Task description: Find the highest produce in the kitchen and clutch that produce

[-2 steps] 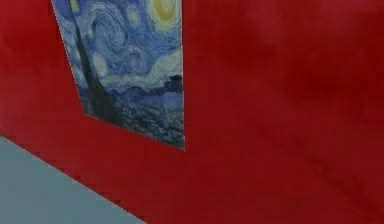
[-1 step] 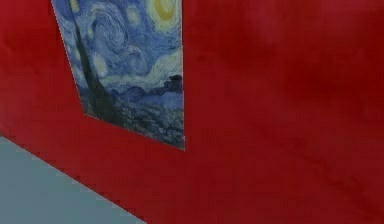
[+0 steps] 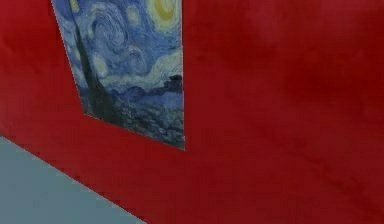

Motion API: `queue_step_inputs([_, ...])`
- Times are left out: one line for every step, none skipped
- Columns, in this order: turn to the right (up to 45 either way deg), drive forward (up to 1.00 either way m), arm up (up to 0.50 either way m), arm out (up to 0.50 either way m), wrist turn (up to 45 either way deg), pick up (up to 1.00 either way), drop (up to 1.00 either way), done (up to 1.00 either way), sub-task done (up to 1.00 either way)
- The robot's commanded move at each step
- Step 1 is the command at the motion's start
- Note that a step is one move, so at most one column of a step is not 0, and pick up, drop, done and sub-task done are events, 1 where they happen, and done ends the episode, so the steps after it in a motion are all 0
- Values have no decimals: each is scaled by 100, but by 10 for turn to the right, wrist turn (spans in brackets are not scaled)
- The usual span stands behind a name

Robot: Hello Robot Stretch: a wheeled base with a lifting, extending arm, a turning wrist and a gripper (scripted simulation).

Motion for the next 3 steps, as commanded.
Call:
queue_step_inputs([0,0,0,0,0,100,0,0,0])
queue_step_inputs([0,0,10,0,0,0,0,0,0])
queue_step_inputs([0,0,0,0,0,0,0,100,0])
